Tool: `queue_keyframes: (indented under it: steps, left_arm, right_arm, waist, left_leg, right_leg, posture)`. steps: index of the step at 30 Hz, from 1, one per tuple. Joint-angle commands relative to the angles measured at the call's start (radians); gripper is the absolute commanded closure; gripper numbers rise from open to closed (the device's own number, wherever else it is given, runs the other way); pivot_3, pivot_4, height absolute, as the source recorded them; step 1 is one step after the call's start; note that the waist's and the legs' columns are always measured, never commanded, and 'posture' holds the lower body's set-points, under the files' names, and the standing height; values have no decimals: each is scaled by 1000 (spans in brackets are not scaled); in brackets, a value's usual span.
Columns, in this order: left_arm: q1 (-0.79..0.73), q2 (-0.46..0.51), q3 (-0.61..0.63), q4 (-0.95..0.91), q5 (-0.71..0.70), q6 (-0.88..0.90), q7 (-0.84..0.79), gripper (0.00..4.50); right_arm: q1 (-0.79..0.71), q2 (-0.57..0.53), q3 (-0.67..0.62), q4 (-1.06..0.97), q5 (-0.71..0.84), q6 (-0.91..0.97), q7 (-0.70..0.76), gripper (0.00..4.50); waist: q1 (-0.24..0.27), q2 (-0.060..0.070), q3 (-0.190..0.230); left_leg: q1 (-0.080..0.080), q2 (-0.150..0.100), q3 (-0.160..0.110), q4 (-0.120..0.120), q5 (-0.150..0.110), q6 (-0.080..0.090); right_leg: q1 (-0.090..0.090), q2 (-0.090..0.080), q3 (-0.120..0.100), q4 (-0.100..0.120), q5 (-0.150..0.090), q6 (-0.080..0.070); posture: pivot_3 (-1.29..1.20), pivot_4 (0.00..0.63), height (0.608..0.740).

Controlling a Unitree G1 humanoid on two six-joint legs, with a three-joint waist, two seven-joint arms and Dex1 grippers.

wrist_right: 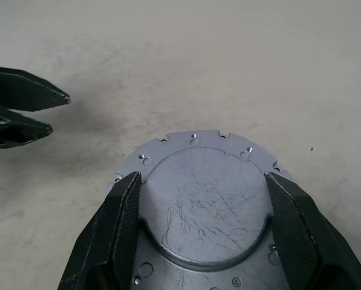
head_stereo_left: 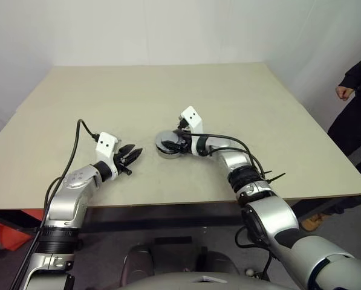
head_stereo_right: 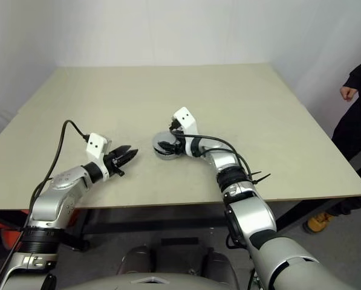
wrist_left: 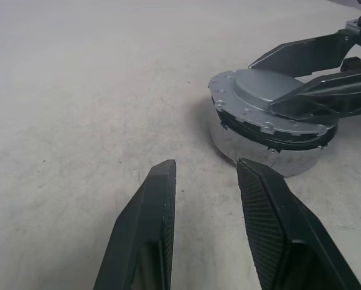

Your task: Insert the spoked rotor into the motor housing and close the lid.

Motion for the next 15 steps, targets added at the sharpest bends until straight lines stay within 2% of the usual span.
queue_keyframes:
  steps: [1, 15]
  left_arm:
    - [-18, 6, 10, -20, 0, -18, -2, 2808]
    - [-16, 5, 9, -22, 2, -17, -1, 2808]
  right_arm:
    - [-2, -6, 13, -50, -4, -23, 6, 1410]
    - [8, -28, 57, -11, -58, -88, -6, 1410]
  waist:
    - [0, 0, 0]
    - [0, 0, 0]
  left_leg:
    - [0, 0, 0, 0, 0, 0]
    - [0, 0, 0, 0, 0, 0]
  right_leg:
    - [0, 0, 0, 0, 0, 0]
    - [0, 0, 0, 0, 0, 0]
  posture:
    - [0, 0, 740]
    - [0, 0, 740]
